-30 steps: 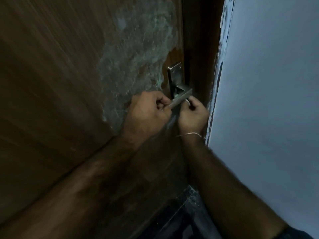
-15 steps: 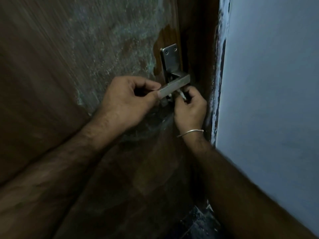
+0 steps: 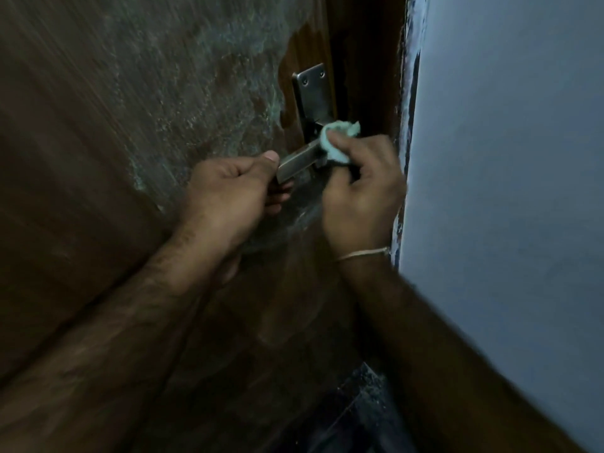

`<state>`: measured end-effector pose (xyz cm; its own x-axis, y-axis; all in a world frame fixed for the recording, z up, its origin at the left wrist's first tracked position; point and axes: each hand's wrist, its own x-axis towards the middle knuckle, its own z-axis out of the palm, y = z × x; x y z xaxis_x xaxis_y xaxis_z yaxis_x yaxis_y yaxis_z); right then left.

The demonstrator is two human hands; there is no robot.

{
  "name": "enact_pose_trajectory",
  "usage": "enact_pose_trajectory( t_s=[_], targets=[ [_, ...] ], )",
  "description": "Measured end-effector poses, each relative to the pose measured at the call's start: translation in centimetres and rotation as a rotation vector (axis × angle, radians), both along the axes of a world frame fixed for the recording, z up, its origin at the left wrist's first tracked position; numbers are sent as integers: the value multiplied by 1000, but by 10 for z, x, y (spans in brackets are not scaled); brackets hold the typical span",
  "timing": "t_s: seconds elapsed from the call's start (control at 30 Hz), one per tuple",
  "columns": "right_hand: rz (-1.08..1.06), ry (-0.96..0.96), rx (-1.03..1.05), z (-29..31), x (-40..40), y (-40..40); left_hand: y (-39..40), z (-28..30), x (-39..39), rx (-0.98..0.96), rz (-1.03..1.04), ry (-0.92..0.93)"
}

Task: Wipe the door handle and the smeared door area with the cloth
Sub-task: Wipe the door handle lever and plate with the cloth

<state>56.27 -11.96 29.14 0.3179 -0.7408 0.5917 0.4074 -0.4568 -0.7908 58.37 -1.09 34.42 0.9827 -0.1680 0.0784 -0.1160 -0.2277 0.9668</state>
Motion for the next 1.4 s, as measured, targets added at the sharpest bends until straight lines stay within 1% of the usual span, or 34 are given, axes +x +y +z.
enact_pose_trajectory(
  t_s=[0.07, 0.13, 0.2, 0.23, 0.3, 0.33, 0.37, 0.47, 0.5, 0.63, 0.7, 0.73, 0.83, 0.93, 0.97, 1.0, 1.07, 1.1, 1.13, 1.17, 1.27, 1.4],
  targets=[
    [57, -3, -119, -5, -2, 20, 1, 0, -1, -26, -1, 38],
    [126, 4, -281, -5, -7, 34, 3, 2, -2, -50, 11, 86],
    [159, 19, -403, -4, -10, 28, 3, 3, -5, -84, 30, 120],
    [158, 25, -378, -2, -9, 20, 1, 4, -6, -101, 32, 127],
    [115, 50, -165, 4, -8, 6, -2, 3, -7, -121, 30, 134],
    [94, 58, -111, 5, -8, 4, -3, 3, -8, -121, 31, 133],
    [88, 68, -138, 6, -9, 7, -3, 4, -7, -113, 30, 126],
    [189, 133, -455, 9, -16, 16, -2, 6, -7, -82, 22, 120],
    [216, 176, -522, 12, -17, 12, -2, 6, -7, -78, 28, 122],
    [259, 358, -727, 29, -19, 7, -3, 6, -7, -119, 53, 139],
    [298, 405, -833, 32, -20, 1, -4, 5, -6, -168, 65, 155],
    [310, 412, -831, 33, -20, -5, -6, 4, -6, -179, 59, 158],
    [286, 406, -693, 37, -20, -15, -8, 2, -6, -178, 50, 153],
    [381, 481, -825, 42, -24, -6, -6, 3, -5, -177, 63, 145],
    [380, 488, -808, 47, -24, -10, -7, 3, -5, -188, 56, 156],
    [318, 486, -755, 54, -21, -18, -7, 3, -5, -204, 44, 176],
    [90, 435, -641, 73, -9, -39, -6, 3, -5, -226, 20, 226],
    [-7, 398, -616, 83, -1, -47, -5, 3, -6, -231, 6, 244],
    [-57, 368, -620, 90, 9, -50, -4, 3, -6, -238, -7, 256],
    [-70, 359, -658, 94, 18, -50, -3, 2, -6, -245, -17, 263],
    [-2, 347, -830, 88, 34, -45, -1, 2, -7, -255, -35, 266],
    [35, 319, -1135, 85, 35, -65, 1, -1, -5, -247, -54, 237]
  ],
)
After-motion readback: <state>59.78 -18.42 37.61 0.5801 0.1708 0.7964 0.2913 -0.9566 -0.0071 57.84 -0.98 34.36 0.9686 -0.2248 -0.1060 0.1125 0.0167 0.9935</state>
